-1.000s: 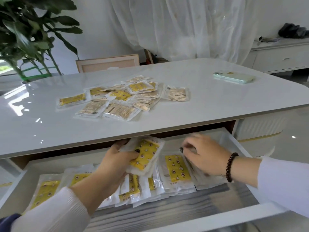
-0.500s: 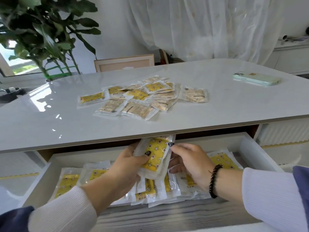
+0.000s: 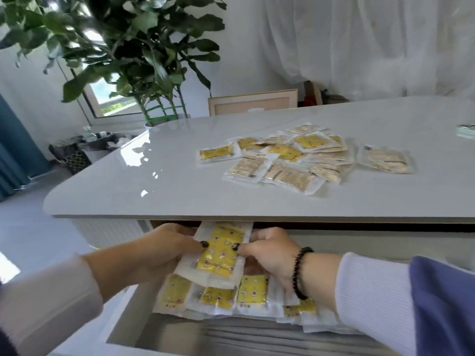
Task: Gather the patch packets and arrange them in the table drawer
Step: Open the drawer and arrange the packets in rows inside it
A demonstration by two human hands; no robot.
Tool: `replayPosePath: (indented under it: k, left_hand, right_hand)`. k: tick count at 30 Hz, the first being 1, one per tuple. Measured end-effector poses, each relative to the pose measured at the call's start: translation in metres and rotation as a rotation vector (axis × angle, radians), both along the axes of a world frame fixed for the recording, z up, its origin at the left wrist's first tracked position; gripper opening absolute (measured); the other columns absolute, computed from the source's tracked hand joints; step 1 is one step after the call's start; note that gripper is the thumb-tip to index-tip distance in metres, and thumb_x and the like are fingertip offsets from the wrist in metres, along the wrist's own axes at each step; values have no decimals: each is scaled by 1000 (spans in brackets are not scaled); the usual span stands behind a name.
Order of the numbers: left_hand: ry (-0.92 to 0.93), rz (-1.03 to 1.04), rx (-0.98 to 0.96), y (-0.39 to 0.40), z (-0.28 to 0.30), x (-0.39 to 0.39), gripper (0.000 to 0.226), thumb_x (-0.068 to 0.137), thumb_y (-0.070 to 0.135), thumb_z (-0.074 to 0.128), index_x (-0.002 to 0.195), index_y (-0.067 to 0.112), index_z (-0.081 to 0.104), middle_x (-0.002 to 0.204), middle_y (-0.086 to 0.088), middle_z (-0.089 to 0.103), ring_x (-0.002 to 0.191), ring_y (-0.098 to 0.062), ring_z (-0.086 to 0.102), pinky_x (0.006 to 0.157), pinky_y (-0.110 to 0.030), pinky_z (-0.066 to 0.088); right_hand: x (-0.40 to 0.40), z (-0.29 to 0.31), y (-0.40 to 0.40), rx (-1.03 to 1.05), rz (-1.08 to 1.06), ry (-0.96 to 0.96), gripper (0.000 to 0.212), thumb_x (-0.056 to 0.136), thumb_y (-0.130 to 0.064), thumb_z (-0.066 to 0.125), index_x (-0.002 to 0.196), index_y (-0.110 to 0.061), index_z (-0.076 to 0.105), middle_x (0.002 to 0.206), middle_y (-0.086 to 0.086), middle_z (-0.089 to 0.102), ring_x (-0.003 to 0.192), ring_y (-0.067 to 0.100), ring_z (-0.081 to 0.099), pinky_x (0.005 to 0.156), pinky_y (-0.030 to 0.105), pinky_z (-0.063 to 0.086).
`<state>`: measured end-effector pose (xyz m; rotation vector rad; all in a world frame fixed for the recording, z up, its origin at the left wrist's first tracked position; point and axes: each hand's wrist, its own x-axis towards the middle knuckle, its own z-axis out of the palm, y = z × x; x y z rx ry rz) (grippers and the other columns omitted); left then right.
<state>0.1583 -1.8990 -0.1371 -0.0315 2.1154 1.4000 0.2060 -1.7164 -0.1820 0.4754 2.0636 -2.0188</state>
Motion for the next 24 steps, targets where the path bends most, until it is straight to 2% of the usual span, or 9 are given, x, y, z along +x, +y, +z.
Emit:
replayPosePath:
  k: [3,5,8,12,15,17,19,22,24]
  left_hand:
    - [-41,24,-93,-27,0,-14,19,87,-13,55,103,-5,59,93,-21,74,78,-31,73,70,-39,60]
    - [1,55,-193,-41,-4,-22,31,86,-9,60,115,-3,54,103,-19,72,88,-31,71,79,-40,58]
    - [102,13,-347,-52,-7,-26,50,87,1,62,134,10,45,130,-11,56,110,-27,60,90,-34,52]
    - [195,-24,-427,-55,-3,-26,24,89,2,55,95,24,53,110,-5,57,100,-22,59,89,-31,48]
    - [212,-62,-442,-61,-10,-26,39,88,4,57,125,15,51,112,1,61,103,-17,62,95,-31,51]
    - [209,-57,-427,-62,-15,-22,50,90,4,57,138,11,43,120,1,58,107,-19,61,88,-28,54]
    - [244,-35,-393,-62,-16,-19,52,90,3,57,139,12,41,123,3,54,108,-18,58,78,-21,52]
    - [319,-13,-337,-61,-8,-20,40,88,1,58,125,15,53,110,6,62,98,-14,64,72,-21,53]
    - [341,-5,-311,-59,0,-18,31,88,0,58,114,16,59,102,3,70,88,-12,69,67,-22,53]
  right_hand:
    - [-24,-10,-31,12,59,-34,6,84,-5,68,80,-5,64,70,8,67,54,14,66,60,29,60]
    - [-42,-17,-47,33,83,-45,4,83,-5,68,83,-4,65,77,11,70,66,21,70,69,36,61]
    - [-61,-26,-66,103,120,-76,16,80,-7,71,93,-1,65,86,14,72,79,27,72,77,42,59]
    - [-72,-36,-76,110,123,-216,18,82,-1,69,96,1,58,77,14,67,67,24,70,75,37,60]
    - [-73,-43,-79,227,150,-235,29,77,-10,75,100,-1,60,71,11,73,69,22,73,75,36,60]
    - [-69,-45,-80,307,160,-182,33,76,-17,76,102,-4,60,70,10,74,66,20,73,74,36,60]
    - [-63,-47,-81,318,133,-124,30,78,-18,75,100,-5,60,69,10,74,63,19,73,73,36,61]
    - [-56,-46,-78,223,63,-82,15,84,-9,66,94,-8,55,66,7,65,56,21,67,77,40,59]
    - [-52,-41,-73,209,33,-50,10,87,-2,57,90,-10,52,68,8,60,61,26,68,77,42,59]
